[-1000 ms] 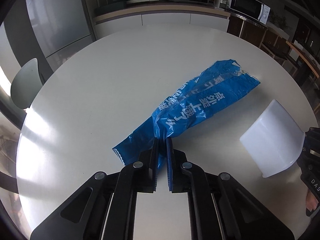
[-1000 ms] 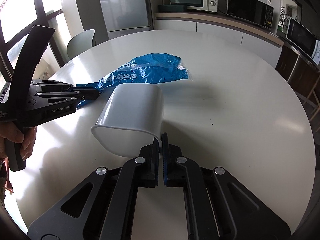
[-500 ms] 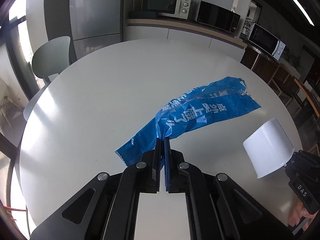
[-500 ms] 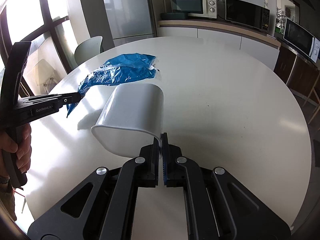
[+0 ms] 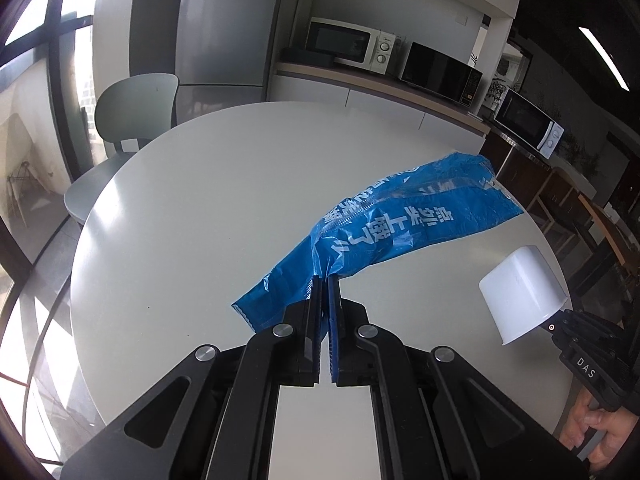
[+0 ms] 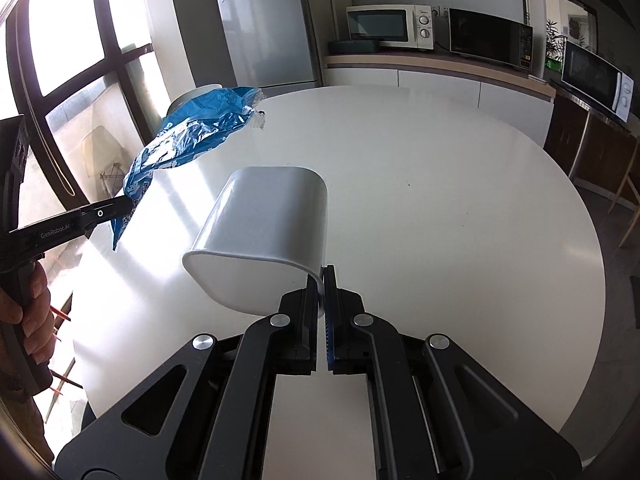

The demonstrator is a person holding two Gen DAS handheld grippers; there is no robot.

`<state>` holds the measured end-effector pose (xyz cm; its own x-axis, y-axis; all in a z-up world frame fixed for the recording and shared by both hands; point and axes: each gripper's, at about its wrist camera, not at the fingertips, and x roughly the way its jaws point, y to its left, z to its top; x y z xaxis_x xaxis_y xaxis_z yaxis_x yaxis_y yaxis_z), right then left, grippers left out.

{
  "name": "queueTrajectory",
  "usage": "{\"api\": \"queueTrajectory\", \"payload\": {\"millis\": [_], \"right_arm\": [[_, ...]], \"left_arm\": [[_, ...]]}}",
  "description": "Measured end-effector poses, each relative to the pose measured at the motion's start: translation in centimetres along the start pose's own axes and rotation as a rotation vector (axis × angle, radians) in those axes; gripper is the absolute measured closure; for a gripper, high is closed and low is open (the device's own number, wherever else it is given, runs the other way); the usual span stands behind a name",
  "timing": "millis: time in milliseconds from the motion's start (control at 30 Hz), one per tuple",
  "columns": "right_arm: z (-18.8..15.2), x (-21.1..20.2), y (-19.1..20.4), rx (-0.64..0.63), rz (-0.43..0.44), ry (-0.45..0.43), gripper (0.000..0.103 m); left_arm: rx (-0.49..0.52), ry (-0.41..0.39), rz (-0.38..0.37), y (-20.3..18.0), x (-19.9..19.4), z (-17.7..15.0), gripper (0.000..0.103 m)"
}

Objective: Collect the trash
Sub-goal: 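Carry the blue packet and white container down over the blue wastebasket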

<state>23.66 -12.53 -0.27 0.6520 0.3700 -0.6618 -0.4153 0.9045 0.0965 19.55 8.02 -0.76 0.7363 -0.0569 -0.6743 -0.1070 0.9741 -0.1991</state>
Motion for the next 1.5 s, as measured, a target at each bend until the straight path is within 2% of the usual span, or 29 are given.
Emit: {"api": "queueTrajectory", "payload": {"millis": [267, 667, 867, 1000, 1233, 1367, 1500], "right_arm": [[-2.9, -3.1, -0.2, 0.01, 0.015, -0.015, 0.1], [-8.1, -9.2, -0.5, -0.034, 0.013, -0.037, 0.1], [-11.1, -13.6, -0.8, -0.031, 0.004, -0.065, 0.1], [-13.0, -14.7, -1.0, -0.022, 0.003, -0.052, 0.1], [-17.3, -14.4, -1.1, 0.002, -0.007, 0.028, 0.1], [-19.9, -14.1, -1.1, -0.001, -0.007, 0.086, 0.1], [-22.0, -12.9, -1.2, 0.01, -0.016, 0.14, 0.1]], "left_arm": [[-0.005, -0.011, -0.007, -0.8, -2.9, -3.2, 0.101], [0.043, -0.023, -0.007, -2.2, -8.0, -8.8, 0.101], [0.083, 0.018, -0.012, -2.6, -9.2, -12.4, 0.101], [0.113, 0.047, -0.004, -2.7, -9.9, -14.8, 0.101], [0.143, 0.123, -0.005, -2.4, -9.8, -18.9, 0.101], [0.219, 0.174, -0.03, -3.4, -9.3, -21.4, 0.101], [0.229, 0.256, -0.039, -3.3, -7.3, -23.4, 0.101]]}}
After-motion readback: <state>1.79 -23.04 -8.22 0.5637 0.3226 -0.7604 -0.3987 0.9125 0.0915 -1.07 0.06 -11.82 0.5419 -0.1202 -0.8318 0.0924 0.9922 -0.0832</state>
